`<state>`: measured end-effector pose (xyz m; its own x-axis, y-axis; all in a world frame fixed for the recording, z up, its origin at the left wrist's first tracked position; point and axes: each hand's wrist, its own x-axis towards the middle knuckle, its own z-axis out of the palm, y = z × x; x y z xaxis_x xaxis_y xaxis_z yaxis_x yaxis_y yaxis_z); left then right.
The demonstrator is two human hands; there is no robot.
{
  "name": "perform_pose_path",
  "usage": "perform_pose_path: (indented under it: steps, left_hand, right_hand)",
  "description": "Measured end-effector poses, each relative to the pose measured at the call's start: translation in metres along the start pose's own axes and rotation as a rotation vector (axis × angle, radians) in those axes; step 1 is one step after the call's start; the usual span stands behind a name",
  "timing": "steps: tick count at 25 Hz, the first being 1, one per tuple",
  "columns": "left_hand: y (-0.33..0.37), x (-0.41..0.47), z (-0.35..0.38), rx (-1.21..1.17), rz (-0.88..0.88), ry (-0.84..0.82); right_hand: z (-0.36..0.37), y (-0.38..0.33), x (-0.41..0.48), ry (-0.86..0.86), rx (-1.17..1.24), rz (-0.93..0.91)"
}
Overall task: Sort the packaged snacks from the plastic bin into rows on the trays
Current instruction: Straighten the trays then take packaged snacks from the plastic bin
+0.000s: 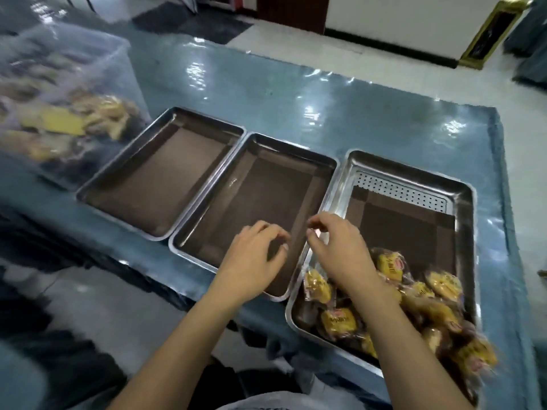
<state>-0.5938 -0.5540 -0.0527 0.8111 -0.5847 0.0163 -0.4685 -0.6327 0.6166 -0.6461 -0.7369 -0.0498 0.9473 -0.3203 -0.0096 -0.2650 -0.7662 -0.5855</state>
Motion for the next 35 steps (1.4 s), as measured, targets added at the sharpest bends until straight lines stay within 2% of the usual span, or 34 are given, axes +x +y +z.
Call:
perform_pose_path:
  steps: [6, 12, 23, 27, 35]
  left_hand:
    - [-0.092, -0.029, -0.088, -0.024, -0.145, 0.126]
    - [-0.185, -0.066, -0.173, -0.054, -0.245, 0.232]
    - [-0.303, -0.112, -0.287, -0.051, -0.382, 0.390]
    - [-0.341, -0.098, -0.321, -0.025, -0.384, 0.426]
    - [-0.413, -0.040, -0.405, 0.052, -0.354, 0.368]
  right_hand:
    - [0.066, -0.116, 0.037, -0.111, 0.039, -0.181]
    - [0.142, -0.227, 0.064, -0.134, 0.119, -0.294]
    - [0.254, -0.380, 0.114, -0.234, 0.169, -0.496]
    - [0.278, -0.423, 0.148, -0.205, 0.245, -0.563]
    - [0.295, -0.492, 0.238, -0.063, 0.402, -0.552]
